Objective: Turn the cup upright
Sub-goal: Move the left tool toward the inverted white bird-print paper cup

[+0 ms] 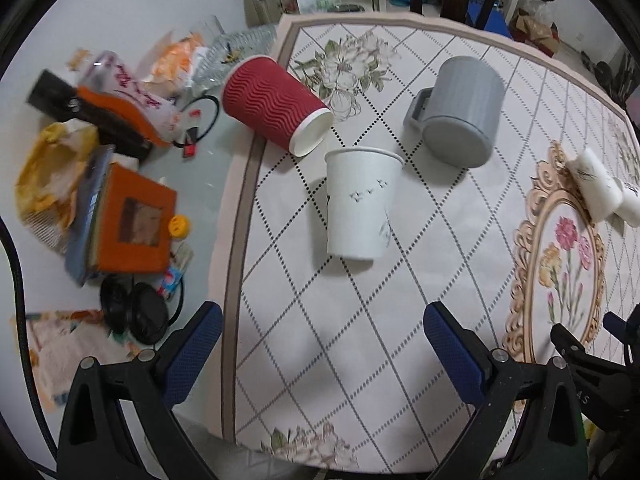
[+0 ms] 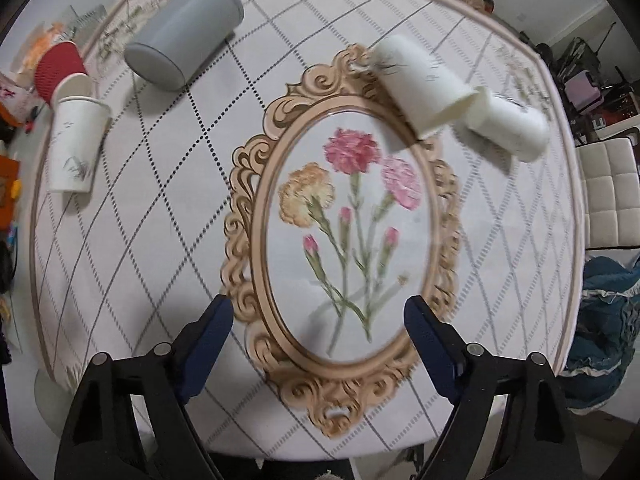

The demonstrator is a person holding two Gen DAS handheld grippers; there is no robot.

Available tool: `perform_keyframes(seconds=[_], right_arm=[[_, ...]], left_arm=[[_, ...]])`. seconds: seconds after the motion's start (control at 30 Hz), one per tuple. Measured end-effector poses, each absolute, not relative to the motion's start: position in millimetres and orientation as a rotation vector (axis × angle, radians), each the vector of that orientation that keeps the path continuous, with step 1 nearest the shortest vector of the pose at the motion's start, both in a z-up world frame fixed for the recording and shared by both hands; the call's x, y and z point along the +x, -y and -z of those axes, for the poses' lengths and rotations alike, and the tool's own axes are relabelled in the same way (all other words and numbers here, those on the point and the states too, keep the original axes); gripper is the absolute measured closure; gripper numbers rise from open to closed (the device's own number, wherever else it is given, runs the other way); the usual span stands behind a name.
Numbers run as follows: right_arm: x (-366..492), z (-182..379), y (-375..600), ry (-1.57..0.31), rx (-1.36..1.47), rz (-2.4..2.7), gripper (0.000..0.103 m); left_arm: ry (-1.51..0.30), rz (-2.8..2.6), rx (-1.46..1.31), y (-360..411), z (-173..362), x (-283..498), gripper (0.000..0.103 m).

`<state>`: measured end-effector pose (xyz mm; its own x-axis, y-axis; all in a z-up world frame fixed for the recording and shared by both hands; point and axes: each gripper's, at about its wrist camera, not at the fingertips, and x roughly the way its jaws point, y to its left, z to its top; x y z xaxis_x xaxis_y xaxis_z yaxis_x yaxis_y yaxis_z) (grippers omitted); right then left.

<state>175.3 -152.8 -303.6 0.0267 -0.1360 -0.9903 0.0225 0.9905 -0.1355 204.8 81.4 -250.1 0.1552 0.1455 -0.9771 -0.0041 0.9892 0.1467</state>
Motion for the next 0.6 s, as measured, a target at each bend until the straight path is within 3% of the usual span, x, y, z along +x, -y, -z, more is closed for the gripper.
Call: perform_keyframes(seconds=[0.27, 0.37, 0.6], right_arm=[[219.8, 330.4, 139.0, -1.583, -0.092, 0.145, 0.015], [231.7, 334.5, 135.0, -1.590, -0.095, 0.148, 0.015], [244.5, 341.2, 131.4, -1.600, -0.103, 0.167, 0.015]], left_arm=[[-1.469, -0.036, 0.099, -84.2, 282.8, 250.8, 0.002], [-1.486, -0.007, 0.100, -83.0, 292.6, 263.4, 0.018], [-1.508, 0.044, 0.097, -82.2, 309.1, 277.4, 0.025]])
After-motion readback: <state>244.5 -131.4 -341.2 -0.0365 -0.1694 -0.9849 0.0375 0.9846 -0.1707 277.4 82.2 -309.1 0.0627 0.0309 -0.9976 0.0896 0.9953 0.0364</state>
